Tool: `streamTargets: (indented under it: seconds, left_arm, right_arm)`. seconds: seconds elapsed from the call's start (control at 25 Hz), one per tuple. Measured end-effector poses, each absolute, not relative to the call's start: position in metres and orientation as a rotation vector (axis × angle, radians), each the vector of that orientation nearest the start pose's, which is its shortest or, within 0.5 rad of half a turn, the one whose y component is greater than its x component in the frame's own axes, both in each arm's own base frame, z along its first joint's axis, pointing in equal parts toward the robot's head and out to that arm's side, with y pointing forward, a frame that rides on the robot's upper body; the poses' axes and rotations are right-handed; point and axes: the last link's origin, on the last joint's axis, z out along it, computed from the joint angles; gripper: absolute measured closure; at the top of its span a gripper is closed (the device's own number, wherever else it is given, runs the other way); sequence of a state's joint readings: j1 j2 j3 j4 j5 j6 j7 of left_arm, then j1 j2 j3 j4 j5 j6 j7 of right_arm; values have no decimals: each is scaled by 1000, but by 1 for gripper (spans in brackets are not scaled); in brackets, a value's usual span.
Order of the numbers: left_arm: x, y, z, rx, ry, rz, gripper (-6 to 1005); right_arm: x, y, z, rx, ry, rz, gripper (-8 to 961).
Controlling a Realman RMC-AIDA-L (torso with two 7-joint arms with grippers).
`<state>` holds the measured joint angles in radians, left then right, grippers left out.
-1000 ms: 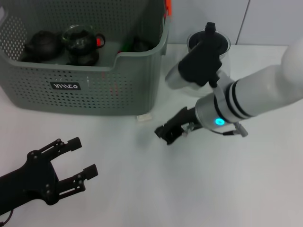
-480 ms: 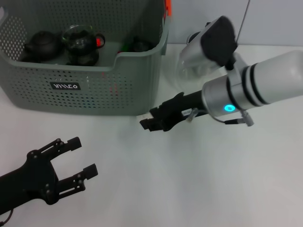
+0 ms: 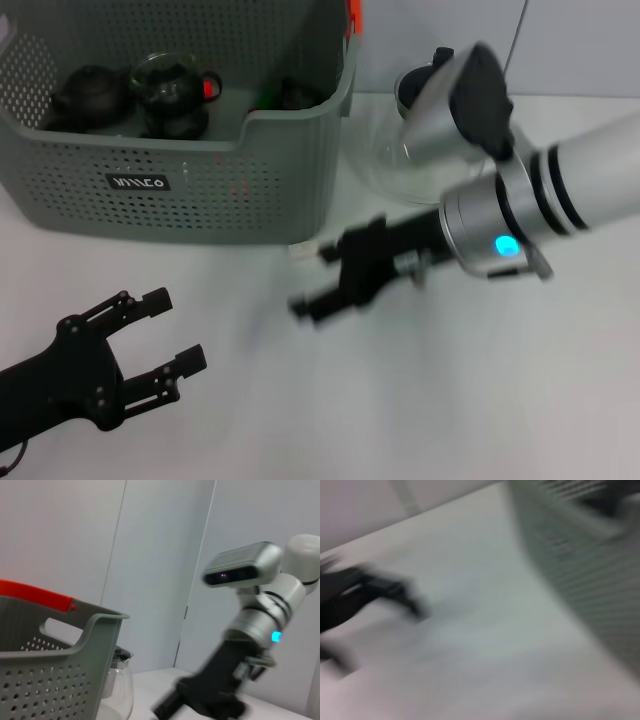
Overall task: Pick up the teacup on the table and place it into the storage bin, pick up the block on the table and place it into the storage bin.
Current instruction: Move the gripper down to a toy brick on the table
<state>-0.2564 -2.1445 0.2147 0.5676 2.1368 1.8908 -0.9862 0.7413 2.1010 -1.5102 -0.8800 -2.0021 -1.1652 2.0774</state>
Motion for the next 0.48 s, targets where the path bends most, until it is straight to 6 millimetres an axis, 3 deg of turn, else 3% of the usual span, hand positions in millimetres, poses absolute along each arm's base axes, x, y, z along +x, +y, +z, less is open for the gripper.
streamTargets:
  seconds: [0.04, 0.2, 0.48]
  left_arm:
    - [-324, 207, 6, -2441, -600, -1021, 175]
    - [-325, 205, 6, -2438, -604, -1015, 175]
    - [-327, 208, 11, -2432, -591, -999, 174]
  right_arm:
    - [139, 360, -91, -3018, 584, 94, 66]
    - [159, 330, -77, -3168, 466, 282, 45]
    - [219, 297, -12, -2934, 438, 862, 7]
